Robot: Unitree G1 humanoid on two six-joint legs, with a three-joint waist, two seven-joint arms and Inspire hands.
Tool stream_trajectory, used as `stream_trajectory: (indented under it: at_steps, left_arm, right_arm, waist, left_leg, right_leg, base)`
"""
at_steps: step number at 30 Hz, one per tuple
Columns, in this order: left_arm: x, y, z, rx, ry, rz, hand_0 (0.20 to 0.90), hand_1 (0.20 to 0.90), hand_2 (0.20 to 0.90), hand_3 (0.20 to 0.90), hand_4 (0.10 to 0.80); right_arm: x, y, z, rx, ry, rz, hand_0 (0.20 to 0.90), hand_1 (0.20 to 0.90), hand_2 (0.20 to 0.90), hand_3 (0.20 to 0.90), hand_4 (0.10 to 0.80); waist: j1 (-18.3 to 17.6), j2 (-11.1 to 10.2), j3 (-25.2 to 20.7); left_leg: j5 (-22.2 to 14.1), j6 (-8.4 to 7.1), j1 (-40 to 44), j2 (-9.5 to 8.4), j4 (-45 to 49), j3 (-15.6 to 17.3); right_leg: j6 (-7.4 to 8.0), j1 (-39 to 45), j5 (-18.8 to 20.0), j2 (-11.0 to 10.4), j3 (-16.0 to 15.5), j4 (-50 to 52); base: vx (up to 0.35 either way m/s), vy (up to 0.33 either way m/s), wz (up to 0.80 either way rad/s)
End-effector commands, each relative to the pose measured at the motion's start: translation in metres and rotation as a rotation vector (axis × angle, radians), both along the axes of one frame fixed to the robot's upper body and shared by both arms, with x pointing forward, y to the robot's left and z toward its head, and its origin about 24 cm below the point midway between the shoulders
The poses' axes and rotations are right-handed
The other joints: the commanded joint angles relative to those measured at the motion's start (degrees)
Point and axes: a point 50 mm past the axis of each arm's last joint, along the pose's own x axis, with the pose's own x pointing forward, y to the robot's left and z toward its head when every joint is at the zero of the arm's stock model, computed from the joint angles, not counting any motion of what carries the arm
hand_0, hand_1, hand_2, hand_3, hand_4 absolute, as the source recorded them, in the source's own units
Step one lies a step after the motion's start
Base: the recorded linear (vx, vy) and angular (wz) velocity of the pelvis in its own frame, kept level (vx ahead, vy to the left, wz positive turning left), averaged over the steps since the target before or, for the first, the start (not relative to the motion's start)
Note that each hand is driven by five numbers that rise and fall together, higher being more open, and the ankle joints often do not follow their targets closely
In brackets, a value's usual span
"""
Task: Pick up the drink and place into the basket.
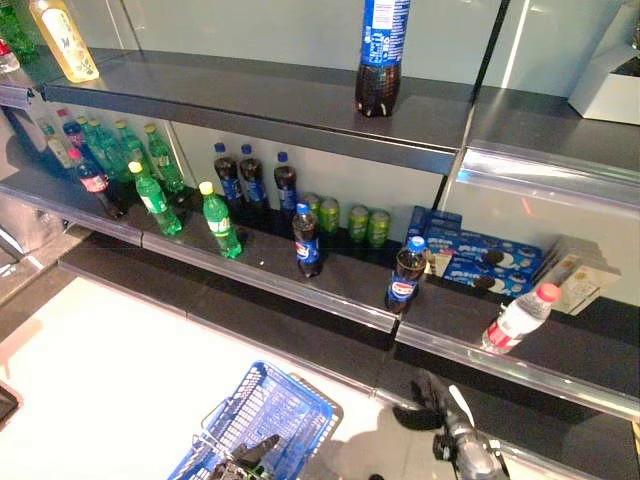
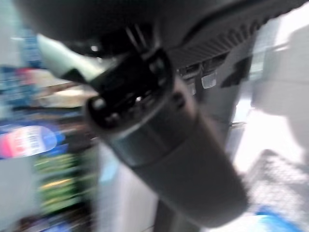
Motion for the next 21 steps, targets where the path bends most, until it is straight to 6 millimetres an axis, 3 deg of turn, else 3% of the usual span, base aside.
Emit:
stream_trajectory:
  at_steps: [1, 3, 10, 11, 16, 21]
  left_arm:
    - [-0.012, 0.029, 0.004, 0.122, 0.042, -0.070, 0.300, 0.300, 0.300, 0.200, 0.100]
    - [-0.019, 0.027, 0.004, 0.119, 0.049, -0.065, 0.300, 0.300, 0.300, 0.200, 0.100]
    - [-0.026, 0.025, 0.005, 0.114, 0.057, -0.061, 0.300, 0.300, 0.300, 0.200, 0.100]
    - [-0.026, 0.025, 0.005, 0.114, 0.057, -0.061, 0.300, 0.300, 0.300, 0.200, 0.100]
    - [-0.032, 0.023, 0.006, 0.108, 0.060, -0.063, 0.300, 0.300, 0.300, 0.200, 0.100]
    - [-0.034, 0.020, 0.006, 0.102, 0.058, -0.062, 0.300, 0.300, 0.300, 0.200, 0.100]
  right_arm:
    - [0.026, -0.011, 0.044, -0.058, -0.271, -0.046, 0.900, 0.900, 0.900, 0.900, 0.800]
    - [0.032, -0.018, 0.073, -0.075, -0.412, -0.062, 0.900, 0.900, 0.900, 0.900, 0.800]
    - [0.037, -0.031, 0.132, -0.176, -0.693, -0.087, 0.900, 0.900, 0.900, 0.900, 0.800]
    - [0.037, -0.031, 0.132, -0.177, -0.692, -0.088, 0.900, 0.900, 0.900, 0.900, 0.800]
    - [0.033, -0.043, 0.168, -0.246, -0.871, -0.162, 0.900, 0.900, 0.900, 0.900, 0.800]
    - [0.031, -0.047, 0.185, -0.235, -0.958, -0.205, 0.900, 0.900, 0.900, 0.900, 0.800]
  waist:
    - [0.20, -3.17, -0.11]
    - [-0.32, -2.97, -0.32]
    - [-1.05, -2.53, -0.78]
    - [-1.03, -2.52, -0.79]
    - [-1.36, -2.42, -0.95]
    - [-1.54, -2.39, -1.05]
  left_leg:
    - [-1.20, 2.26, 0.42, -0.13, -0.01, 0.77]
    - [-1.40, 2.38, 0.57, -0.12, -0.01, 1.17]
    - [-1.83, 2.59, 0.97, -0.02, -0.01, 2.12]
    - [-1.84, 2.59, 0.98, -0.02, -0.01, 2.13]
    - [-2.15, 2.66, 1.33, 0.17, -0.01, 2.63]
    - [-2.35, 2.68, 1.55, 0.28, -0.01, 2.93]
  right_leg:
    - [5.16, -0.12, 2.33, -6.17, 3.72, -0.06]
    - [5.26, -0.24, 2.23, -6.20, 4.03, -0.06]
    - [5.53, -0.34, 1.90, -6.43, 4.81, -0.06]
    - [5.53, -0.34, 1.90, -6.43, 4.82, -0.06]
    - [5.66, -0.30, 1.70, -6.62, 5.27, -0.06]
    - [5.62, -0.24, 1.53, -6.65, 5.67, -0.06]
  base:
    - [0.000, 0.000, 0.00]
    - [0.011, 0.013, -0.02]
    - [0.011, 0.031, -0.06]
    - [0.005, 0.028, -0.07]
    - [0.006, 0.026, -0.09]
    - [-0.001, 0.030, -0.06]
